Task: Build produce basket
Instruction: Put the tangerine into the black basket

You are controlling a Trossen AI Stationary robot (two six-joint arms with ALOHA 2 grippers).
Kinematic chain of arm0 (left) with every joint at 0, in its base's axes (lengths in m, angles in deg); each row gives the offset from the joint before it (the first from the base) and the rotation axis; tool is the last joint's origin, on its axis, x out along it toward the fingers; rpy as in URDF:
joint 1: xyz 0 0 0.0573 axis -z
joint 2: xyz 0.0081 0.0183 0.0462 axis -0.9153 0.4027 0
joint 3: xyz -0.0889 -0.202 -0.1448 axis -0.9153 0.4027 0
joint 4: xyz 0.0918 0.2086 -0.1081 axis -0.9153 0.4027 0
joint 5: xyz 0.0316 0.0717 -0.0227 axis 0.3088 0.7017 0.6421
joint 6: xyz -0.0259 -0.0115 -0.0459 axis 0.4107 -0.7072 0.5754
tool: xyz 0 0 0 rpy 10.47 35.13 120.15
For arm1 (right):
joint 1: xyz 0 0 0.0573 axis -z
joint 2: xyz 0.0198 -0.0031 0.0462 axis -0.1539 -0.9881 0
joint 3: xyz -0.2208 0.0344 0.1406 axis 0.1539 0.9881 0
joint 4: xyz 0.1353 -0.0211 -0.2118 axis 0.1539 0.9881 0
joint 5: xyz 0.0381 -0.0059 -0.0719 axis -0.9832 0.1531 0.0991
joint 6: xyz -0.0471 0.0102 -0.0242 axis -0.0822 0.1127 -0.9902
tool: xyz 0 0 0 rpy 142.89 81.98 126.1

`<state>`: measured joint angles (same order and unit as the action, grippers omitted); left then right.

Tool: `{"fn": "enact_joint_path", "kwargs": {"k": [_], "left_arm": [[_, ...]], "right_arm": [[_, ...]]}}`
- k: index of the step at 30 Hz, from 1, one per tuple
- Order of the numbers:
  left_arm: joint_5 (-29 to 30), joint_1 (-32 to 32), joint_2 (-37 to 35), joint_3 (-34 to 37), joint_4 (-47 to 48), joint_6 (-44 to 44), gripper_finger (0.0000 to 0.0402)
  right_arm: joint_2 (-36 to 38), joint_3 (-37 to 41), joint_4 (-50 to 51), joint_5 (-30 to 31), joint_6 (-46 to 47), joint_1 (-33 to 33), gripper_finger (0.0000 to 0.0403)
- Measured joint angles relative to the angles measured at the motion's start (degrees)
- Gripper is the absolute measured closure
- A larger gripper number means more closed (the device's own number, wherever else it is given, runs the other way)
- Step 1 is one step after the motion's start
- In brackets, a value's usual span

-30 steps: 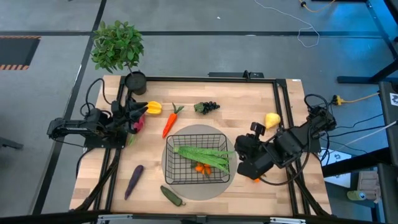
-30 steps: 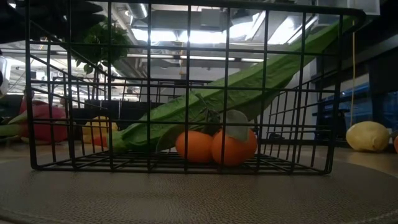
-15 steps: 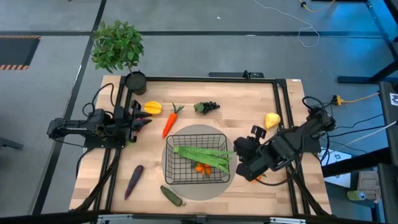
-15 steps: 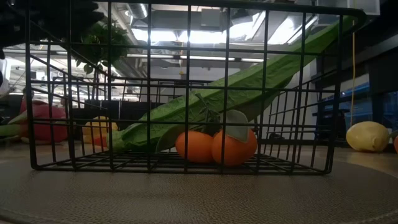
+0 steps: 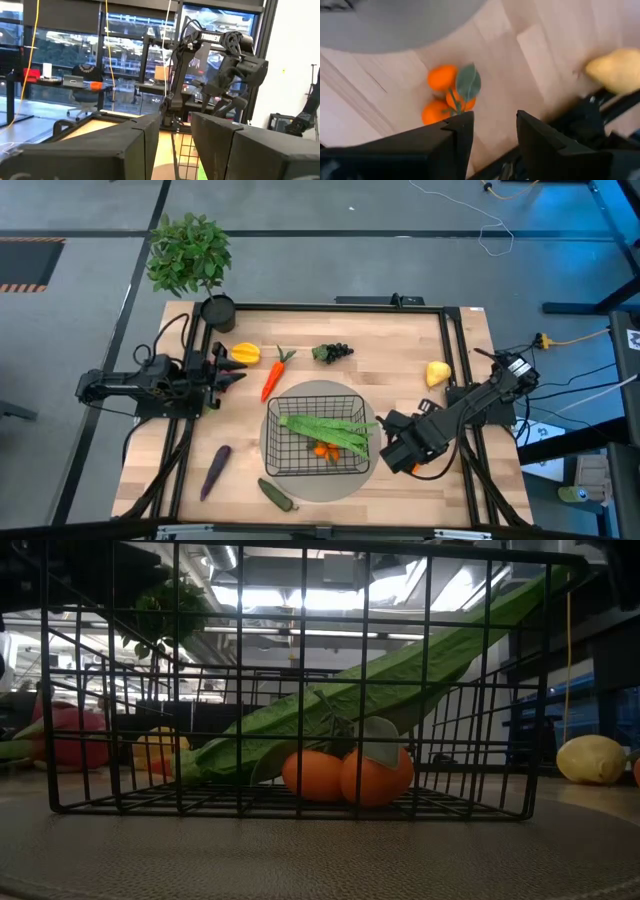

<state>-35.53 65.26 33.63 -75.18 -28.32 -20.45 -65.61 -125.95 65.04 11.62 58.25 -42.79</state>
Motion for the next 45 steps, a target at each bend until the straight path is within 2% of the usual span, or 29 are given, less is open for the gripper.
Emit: {"fn": "enact_joint_path", "kwargs": {"k": [9, 16, 28, 35, 38, 45], "left_arm": [[0.01, 0.01, 0.00, -0.04, 1.23, -0.02, 0.0296], [0.01, 0.00, 0.00, -0.04, 1.35, 0.00, 0.0296], [0.04, 0.02, 0.00, -0.04, 1.37, 0.00, 0.0296], [0.04, 0.01, 0.00, -0.04, 1.35, 0.00, 0.0296], [0.04, 0.00, 0.00, -0.04, 1.35, 0.00, 0.0296], [0.06, 0.01, 0.00, -0.04, 1.29, -0.01, 0.0296]], "right_arm": [[0.00, 4.81, -3.89, -4.44, 1.36, 0.02, 0.0266], [0.00, 4.83, -4.41, -4.91, 1.36, 0.00, 0.0266], [0.07, 5.34, -5.49, -10.58, 2.84, -0.81, 0.0266], [0.07, 14.74, -15.27, -13.61, 0.87, 0.09, 0.0266], [0.07, 18.12, -16.20, -13.37, 0.76, 0.11, 0.0266], [0.07, 22.03, -22.00, -14.66, -1.99, 0.09, 0.0266]]}}
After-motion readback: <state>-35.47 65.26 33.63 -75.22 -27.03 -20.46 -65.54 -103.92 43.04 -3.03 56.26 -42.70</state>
